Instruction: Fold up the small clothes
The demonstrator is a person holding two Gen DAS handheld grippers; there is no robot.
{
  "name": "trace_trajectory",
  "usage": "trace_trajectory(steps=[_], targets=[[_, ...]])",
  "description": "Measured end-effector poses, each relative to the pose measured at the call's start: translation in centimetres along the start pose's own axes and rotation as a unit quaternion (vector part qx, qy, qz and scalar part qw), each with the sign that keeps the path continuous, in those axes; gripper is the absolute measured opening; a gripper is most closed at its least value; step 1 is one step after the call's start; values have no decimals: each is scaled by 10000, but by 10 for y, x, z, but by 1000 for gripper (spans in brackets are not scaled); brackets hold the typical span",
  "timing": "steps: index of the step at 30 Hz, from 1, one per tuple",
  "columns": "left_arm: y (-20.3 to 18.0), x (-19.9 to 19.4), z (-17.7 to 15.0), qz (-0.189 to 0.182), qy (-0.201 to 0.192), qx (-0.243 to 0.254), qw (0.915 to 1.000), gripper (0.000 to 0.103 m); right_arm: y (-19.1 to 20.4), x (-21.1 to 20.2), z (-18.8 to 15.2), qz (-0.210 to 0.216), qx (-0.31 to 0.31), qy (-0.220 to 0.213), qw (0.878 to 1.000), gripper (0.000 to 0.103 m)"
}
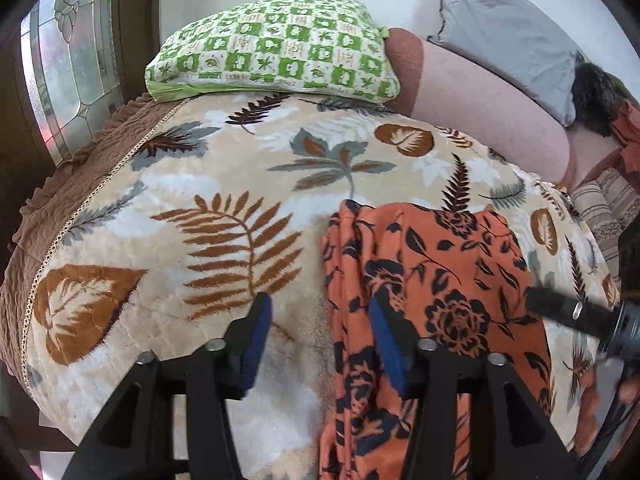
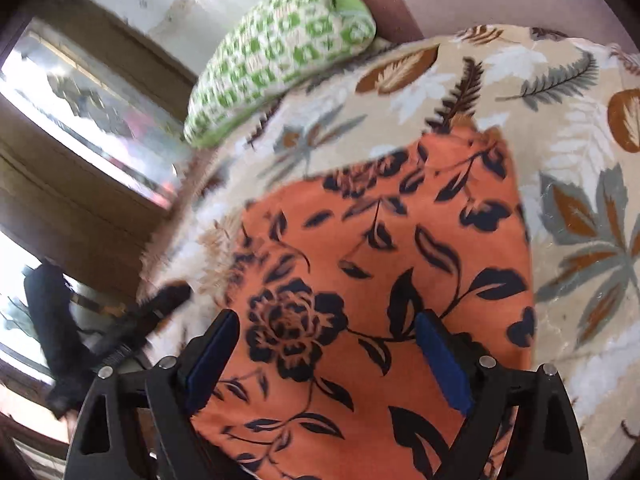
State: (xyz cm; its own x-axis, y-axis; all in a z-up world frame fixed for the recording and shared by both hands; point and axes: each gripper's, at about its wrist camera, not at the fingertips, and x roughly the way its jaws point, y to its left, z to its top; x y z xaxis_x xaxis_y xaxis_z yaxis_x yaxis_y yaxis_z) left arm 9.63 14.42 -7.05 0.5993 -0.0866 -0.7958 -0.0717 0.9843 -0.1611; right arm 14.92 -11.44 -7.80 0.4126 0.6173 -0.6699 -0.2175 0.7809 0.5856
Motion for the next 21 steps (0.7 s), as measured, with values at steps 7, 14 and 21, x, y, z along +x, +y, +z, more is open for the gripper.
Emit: trace_trajectory(steps=[7, 14, 21], targets=[[-3, 41, -41, 310, 740, 142, 9967, 63, -39, 9, -4, 147, 541, 235, 9982, 91], [-27, 8, -9, 156, 86, 490, 9986, 63, -61, -45, 13, 390, 903, -559, 9936, 91], [-39, 60, -14, 370, 691, 822, 9935, 66, -135, 4, 25, 784, 2132, -31, 9739, 90]])
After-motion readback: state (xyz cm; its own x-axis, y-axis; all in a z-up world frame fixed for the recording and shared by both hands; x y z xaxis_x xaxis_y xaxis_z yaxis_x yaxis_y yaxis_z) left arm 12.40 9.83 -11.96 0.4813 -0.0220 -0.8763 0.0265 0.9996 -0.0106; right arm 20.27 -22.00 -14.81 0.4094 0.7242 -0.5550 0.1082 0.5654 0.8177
